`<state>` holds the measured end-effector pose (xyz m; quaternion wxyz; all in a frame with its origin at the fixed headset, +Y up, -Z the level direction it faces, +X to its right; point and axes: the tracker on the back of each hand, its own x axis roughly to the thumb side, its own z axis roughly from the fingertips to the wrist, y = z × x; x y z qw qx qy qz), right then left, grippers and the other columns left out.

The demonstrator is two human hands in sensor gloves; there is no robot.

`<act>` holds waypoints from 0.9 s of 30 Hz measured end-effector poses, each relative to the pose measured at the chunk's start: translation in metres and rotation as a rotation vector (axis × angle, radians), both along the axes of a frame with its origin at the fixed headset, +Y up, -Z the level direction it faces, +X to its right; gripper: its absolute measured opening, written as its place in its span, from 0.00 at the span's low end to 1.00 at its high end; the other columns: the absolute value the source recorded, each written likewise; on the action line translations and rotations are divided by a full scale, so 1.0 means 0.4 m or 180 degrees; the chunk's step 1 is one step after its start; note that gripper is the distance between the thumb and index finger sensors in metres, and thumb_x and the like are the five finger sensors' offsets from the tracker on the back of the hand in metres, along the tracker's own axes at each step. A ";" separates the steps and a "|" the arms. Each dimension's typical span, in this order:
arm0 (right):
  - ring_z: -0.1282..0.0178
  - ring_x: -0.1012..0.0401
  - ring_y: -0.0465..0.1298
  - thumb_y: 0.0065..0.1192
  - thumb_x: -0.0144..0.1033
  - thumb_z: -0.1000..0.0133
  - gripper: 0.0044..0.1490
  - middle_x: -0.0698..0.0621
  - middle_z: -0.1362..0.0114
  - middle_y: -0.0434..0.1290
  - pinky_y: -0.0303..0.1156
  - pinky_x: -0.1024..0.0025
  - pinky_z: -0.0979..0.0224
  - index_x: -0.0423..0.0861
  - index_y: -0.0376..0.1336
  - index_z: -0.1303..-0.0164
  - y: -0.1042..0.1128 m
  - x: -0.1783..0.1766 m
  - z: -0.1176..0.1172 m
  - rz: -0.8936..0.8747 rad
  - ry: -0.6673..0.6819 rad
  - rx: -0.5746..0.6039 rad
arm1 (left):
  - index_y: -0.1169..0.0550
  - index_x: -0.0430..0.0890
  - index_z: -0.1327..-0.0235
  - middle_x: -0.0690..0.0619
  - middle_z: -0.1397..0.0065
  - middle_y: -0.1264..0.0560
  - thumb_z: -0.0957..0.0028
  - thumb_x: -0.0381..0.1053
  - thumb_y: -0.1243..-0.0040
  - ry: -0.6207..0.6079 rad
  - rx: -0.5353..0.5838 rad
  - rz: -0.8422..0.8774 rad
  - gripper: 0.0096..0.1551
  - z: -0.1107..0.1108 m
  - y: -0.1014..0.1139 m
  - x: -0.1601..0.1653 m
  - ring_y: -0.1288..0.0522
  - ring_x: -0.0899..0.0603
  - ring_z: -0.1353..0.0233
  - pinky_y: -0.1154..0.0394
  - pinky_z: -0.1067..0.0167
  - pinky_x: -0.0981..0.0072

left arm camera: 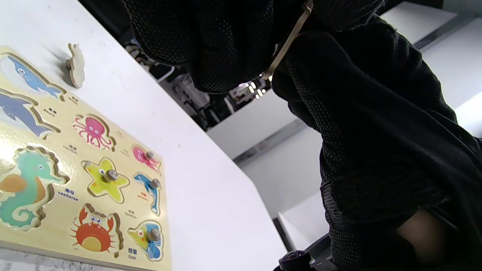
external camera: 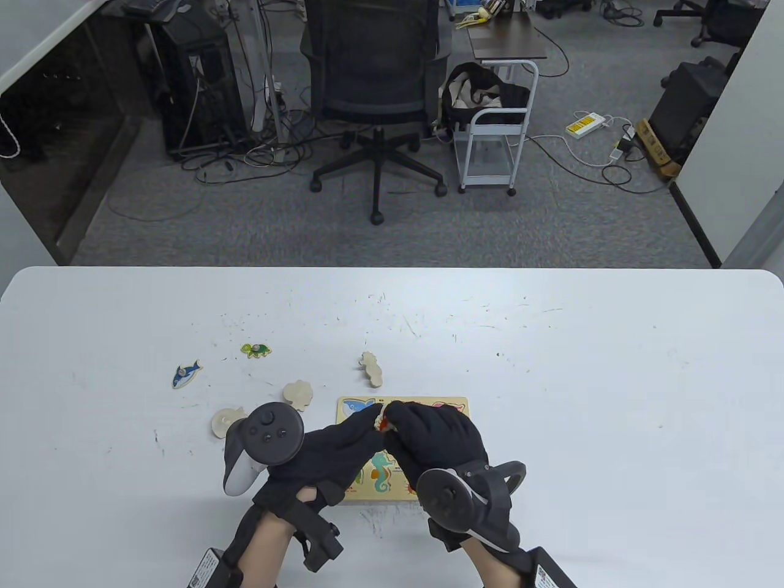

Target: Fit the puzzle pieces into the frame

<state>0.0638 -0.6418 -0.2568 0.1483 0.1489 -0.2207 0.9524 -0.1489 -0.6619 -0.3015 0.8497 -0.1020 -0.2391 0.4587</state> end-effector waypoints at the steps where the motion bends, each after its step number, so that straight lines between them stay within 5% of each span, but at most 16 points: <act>1: 0.39 0.62 0.82 0.73 0.54 0.52 0.31 0.61 0.36 0.79 0.73 0.56 0.28 0.61 0.68 0.37 -0.001 0.000 -0.001 -0.0005 -0.0004 0.0000 | 0.33 0.48 0.20 0.51 0.24 0.21 0.40 0.67 0.49 -0.0017 0.0007 -0.0021 0.39 0.000 -0.001 0.002 0.19 0.45 0.28 0.23 0.29 0.53; 8: 0.40 0.62 0.82 0.74 0.51 0.52 0.30 0.61 0.37 0.80 0.74 0.56 0.28 0.62 0.68 0.39 0.001 0.005 -0.005 0.0007 0.0001 -0.0044 | 0.33 0.52 0.19 0.52 0.23 0.21 0.41 0.68 0.49 0.0092 0.0180 -0.0256 0.38 0.003 0.008 -0.004 0.20 0.43 0.27 0.25 0.28 0.50; 13: 0.39 0.62 0.82 0.74 0.50 0.52 0.29 0.61 0.36 0.79 0.73 0.56 0.28 0.62 0.68 0.38 -0.013 0.003 -0.014 0.0347 -0.0099 -0.0181 | 0.33 0.54 0.19 0.52 0.21 0.22 0.41 0.68 0.48 0.0591 0.0641 -0.0794 0.38 0.012 0.035 -0.031 0.22 0.42 0.25 0.26 0.27 0.49; 19: 0.38 0.62 0.82 0.74 0.49 0.51 0.29 0.61 0.35 0.79 0.73 0.56 0.28 0.64 0.68 0.38 -0.065 -0.009 -0.034 0.1141 -0.0262 -0.0547 | 0.33 0.56 0.19 0.52 0.17 0.26 0.42 0.69 0.48 0.1297 0.1212 -0.1756 0.38 0.020 0.053 -0.055 0.26 0.41 0.20 0.31 0.23 0.44; 27: 0.41 0.63 0.82 0.74 0.49 0.51 0.29 0.61 0.35 0.79 0.76 0.62 0.35 0.64 0.68 0.39 -0.158 0.005 -0.061 0.1684 -0.0264 -0.1045 | 0.37 0.58 0.16 0.50 0.10 0.36 0.43 0.70 0.50 0.1666 0.1355 -0.2449 0.41 0.010 0.045 -0.074 0.39 0.37 0.13 0.41 0.19 0.36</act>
